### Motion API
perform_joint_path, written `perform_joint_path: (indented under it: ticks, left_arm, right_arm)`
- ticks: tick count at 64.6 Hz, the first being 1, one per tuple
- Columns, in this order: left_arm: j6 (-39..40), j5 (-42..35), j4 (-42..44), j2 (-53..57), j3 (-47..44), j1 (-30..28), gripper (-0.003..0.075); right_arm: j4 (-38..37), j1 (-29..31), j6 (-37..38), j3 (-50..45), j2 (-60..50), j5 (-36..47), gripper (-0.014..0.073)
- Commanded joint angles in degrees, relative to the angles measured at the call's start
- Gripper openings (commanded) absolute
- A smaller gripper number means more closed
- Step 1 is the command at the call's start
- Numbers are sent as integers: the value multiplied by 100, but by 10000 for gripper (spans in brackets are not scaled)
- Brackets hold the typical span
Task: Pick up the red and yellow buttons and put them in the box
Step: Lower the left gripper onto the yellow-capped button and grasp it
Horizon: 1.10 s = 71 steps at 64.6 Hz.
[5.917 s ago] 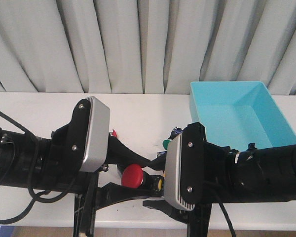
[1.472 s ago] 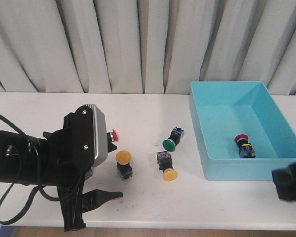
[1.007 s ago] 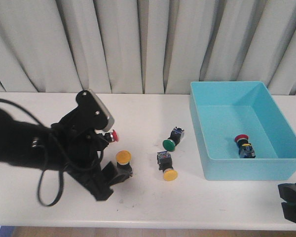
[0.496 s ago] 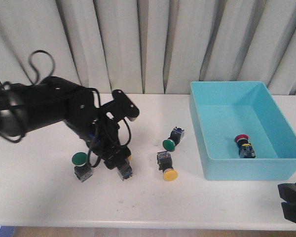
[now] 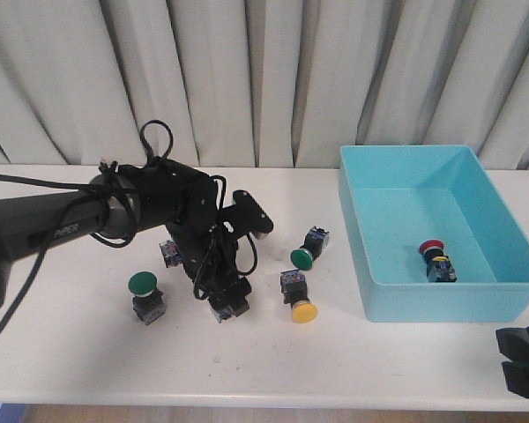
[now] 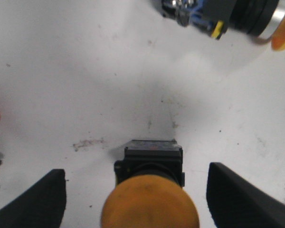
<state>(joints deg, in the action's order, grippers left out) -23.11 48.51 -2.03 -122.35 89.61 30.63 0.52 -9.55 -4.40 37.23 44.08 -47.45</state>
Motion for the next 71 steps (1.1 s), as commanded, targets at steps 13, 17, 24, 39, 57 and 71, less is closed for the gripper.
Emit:
perform_joint_path:
  ticks: [13, 17, 24, 39, 57, 71]
  left_arm:
    - [4, -98, -29, 258, 191, 13, 402]
    - [4, -77, -29, 258, 191, 13, 359]
    - [9, -28, -29, 268, 191, 13, 294]
    - [23, 358, -29, 612, 191, 13, 199]
    - [285, 1000, -29, 1899, 191, 13, 188]
    - [432, 543, -195, 3302, -369, 13, 188]
  right_arm:
    - [-2, -9, -4, 146, -33, 307, 436]
    - [-2, -9, -4, 146, -33, 307, 436]
    - [-2, -9, -4, 146, -33, 307, 436]
    - [-2, -9, -4, 146, -33, 307, 436]
    - [-7, -9, -4, 146, -33, 320, 436]
    - [-7, -9, -26, 146, -33, 303, 436]
